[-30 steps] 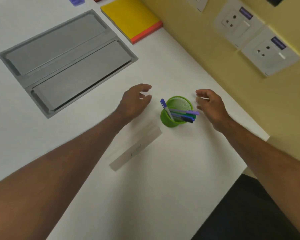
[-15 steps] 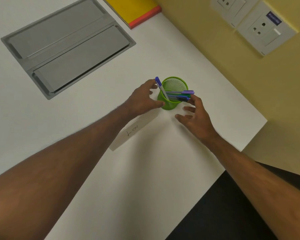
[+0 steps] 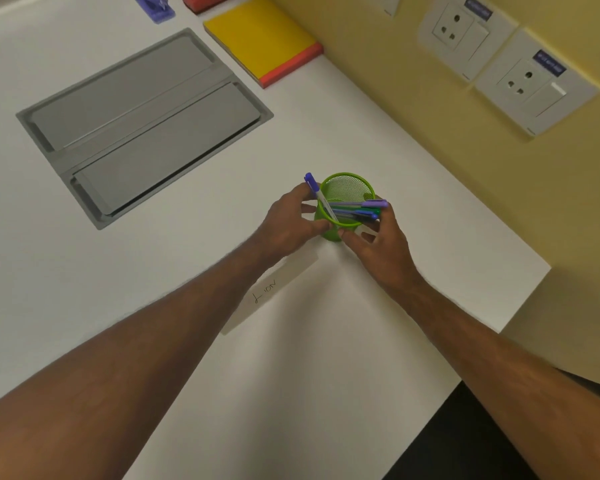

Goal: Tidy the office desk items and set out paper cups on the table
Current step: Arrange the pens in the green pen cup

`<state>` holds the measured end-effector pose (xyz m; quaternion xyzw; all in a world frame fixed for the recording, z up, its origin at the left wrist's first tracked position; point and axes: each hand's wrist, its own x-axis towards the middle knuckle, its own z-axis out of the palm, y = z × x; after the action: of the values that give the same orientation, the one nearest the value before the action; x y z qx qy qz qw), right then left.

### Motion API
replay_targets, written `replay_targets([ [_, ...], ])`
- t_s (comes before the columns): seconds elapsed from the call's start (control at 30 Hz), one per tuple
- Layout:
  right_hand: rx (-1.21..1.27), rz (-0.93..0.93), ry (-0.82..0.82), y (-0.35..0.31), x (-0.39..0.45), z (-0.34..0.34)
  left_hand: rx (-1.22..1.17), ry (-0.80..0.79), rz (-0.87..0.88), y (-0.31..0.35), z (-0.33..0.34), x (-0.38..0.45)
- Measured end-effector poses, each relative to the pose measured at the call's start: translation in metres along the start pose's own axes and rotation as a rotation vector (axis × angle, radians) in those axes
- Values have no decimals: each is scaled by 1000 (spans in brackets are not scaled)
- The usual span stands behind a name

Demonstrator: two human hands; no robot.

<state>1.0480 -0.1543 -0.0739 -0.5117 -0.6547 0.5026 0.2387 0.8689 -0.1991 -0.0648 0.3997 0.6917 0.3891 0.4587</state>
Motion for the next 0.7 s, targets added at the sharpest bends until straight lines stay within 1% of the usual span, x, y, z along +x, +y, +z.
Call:
replay_targets([
  [0.23,17,-53,-19,-24,49,6,-135,62,30,13,-18,33],
  [0.43,47,-86,-11,-51,114,16,-371,135,27,27,-37,85],
  [0.7,56,-87,46,-67,209,30,-414,207,72,47,-53,168],
])
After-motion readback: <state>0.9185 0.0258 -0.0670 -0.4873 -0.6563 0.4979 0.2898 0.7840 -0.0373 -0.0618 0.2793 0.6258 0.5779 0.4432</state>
